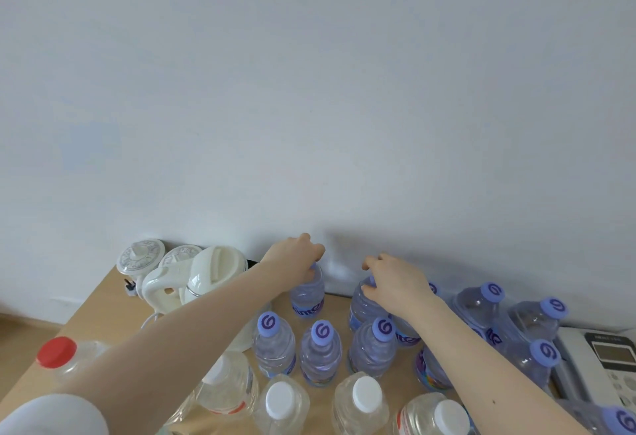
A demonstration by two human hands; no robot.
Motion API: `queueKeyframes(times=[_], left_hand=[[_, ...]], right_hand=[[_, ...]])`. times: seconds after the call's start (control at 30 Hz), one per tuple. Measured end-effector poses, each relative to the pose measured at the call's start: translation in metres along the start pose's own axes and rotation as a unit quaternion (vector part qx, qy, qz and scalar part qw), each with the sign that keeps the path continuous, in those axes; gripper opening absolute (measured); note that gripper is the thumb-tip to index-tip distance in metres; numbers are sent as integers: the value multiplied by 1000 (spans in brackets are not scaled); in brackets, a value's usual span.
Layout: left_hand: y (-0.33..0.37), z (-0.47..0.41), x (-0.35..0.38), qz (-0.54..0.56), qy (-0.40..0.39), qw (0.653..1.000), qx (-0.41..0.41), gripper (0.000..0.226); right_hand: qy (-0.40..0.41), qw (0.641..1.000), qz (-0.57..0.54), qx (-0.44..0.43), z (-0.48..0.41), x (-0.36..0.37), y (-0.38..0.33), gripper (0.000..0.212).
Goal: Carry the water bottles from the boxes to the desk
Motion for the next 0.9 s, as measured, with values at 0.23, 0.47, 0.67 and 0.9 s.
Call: queueKeyframes(times=[0.23, 0.47, 0.67, 0.9], left_hand=[[-29, 0, 12, -15, 0, 1000, -25, 23], [-30, -4, 15, -14, 20, 1000, -20, 24], [-31, -4, 13, -20, 25, 999, -20, 24], [-23, -4, 12, -71, 29, 996, -41, 23]], right_hand=[[-5, 1000, 25, 14, -9, 3, -5, 32], [-6, 999, 28, 25, -12, 4, -4, 31], [-5, 999, 27, 29, -11, 2, -5, 31], [-5, 998, -8, 64, -7, -3, -1, 22]])
Point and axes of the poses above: each hand's wrist, its own z-axis away from the middle knuckle, its own x-axis out of the palm, y = z × x, the point moved 5 cm from there along -z, towards the middle knuckle, and after that the axes turned 10 degrees about -z, right-handed, at the moved point
